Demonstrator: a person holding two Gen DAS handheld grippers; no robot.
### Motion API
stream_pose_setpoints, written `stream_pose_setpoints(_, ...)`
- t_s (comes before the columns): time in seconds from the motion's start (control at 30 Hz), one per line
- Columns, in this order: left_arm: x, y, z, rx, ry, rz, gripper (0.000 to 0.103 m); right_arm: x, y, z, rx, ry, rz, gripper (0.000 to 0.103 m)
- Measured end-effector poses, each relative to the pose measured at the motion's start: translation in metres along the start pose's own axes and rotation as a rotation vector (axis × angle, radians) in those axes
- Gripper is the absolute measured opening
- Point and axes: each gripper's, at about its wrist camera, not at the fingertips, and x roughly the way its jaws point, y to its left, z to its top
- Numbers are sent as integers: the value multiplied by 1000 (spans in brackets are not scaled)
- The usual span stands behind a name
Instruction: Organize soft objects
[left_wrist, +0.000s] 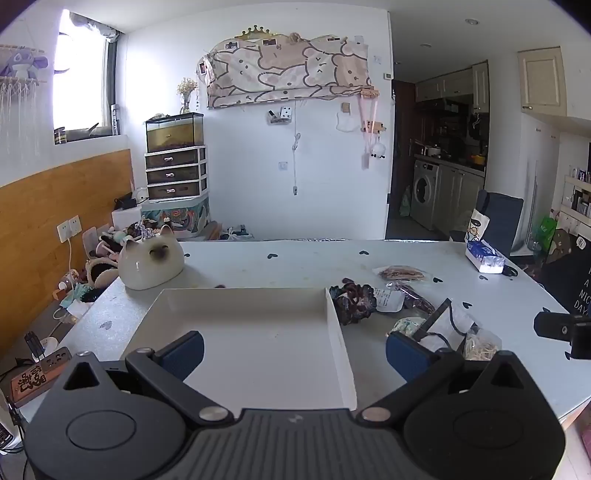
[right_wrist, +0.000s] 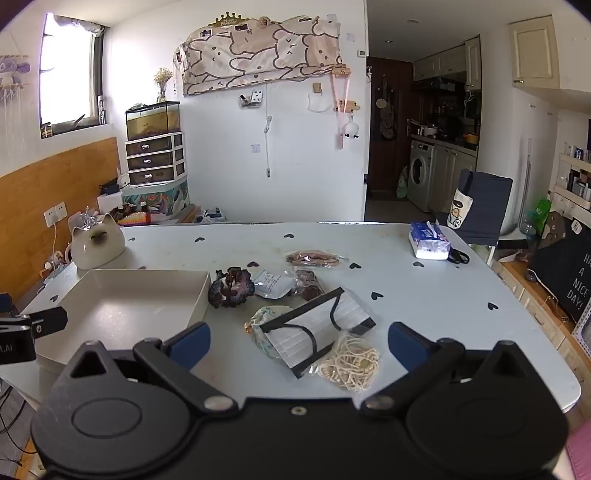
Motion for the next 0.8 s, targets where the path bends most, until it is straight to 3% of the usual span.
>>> stream_pose_setpoints(0.8, 0, 0, 0, 7, -7, 2, 103, 1, 1, 1, -2, 0, -3, 103)
